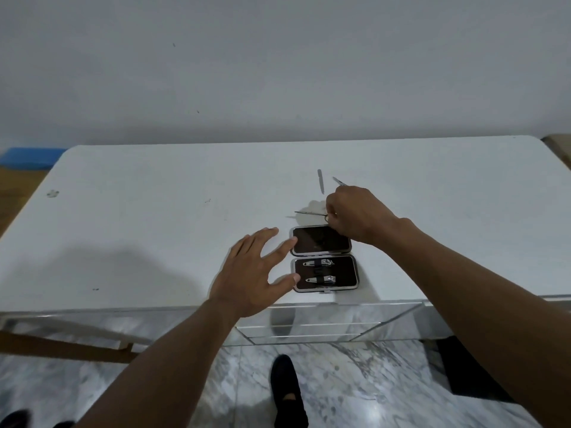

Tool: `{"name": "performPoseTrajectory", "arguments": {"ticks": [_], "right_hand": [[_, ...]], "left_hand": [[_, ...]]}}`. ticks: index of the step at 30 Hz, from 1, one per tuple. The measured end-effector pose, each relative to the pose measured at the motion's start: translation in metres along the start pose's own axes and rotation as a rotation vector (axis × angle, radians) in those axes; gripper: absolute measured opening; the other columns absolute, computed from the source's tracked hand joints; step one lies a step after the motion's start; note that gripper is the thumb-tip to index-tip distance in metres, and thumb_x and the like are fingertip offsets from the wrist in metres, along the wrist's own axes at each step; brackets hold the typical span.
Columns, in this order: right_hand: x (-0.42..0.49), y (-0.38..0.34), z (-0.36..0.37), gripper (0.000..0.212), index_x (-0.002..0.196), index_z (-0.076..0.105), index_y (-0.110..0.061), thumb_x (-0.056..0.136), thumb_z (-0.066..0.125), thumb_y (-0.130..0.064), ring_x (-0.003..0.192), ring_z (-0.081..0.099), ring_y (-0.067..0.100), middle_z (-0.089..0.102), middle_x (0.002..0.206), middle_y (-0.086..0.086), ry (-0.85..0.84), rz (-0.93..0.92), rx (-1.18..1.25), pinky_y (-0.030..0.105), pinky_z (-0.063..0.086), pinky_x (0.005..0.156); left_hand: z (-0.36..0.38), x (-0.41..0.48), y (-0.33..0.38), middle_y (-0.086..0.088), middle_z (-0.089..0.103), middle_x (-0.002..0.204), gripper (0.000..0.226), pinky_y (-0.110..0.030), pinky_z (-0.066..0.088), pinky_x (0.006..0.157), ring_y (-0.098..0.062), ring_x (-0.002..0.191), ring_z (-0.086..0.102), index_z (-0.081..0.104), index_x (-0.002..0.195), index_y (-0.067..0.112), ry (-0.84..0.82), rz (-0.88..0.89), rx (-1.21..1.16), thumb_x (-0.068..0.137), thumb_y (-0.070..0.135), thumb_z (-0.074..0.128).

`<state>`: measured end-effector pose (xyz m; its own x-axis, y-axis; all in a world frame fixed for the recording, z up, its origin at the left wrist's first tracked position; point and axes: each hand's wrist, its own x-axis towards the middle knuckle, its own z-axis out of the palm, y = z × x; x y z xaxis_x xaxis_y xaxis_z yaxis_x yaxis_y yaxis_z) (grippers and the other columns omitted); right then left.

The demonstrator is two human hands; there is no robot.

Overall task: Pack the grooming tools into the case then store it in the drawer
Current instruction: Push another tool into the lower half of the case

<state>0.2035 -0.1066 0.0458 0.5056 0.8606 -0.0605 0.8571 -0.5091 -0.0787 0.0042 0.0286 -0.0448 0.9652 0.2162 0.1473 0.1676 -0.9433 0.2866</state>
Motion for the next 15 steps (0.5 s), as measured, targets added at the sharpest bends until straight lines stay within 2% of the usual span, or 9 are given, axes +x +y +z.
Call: {"name": "performPoseTrajectory", "arguments": {"ticks": [11, 15], "right_hand": [[-0.063, 0.000, 0.001, 0.015, 0.082, 0.061, -0.002, 0.083, 0.050, -0.013, 0.083, 0.058, 0.034, 0.062, 0.090, 0.014, 0.005, -0.019, 0.002, 0.042, 0.051, 0.073], [-0.084, -0.004, 0.006, 0.015, 0.085, 0.062, -0.005, 0.082, 0.052, -0.016, 0.083, 0.059, 0.033, 0.063, 0.091, 0.013, -0.004, -0.026, 0.002, 0.038, 0.050, 0.069]], "left_hand": [[0.002, -0.001, -0.001, -0.002, 0.035, 0.153, 0.065, -0.043, 0.025, 0.116, -0.020, 0.142, 0.029, 0.031, 0.148, 0.039, -0.006, 0.005, 0.013, 0.090, 0.069, 0.031], [0.001, -0.002, 0.000, -0.004, 0.035, 0.154, 0.067, -0.044, 0.023, 0.116, -0.022, 0.142, 0.029, 0.030, 0.149, 0.037, -0.019, 0.004, -0.007, 0.090, 0.069, 0.030]]}}
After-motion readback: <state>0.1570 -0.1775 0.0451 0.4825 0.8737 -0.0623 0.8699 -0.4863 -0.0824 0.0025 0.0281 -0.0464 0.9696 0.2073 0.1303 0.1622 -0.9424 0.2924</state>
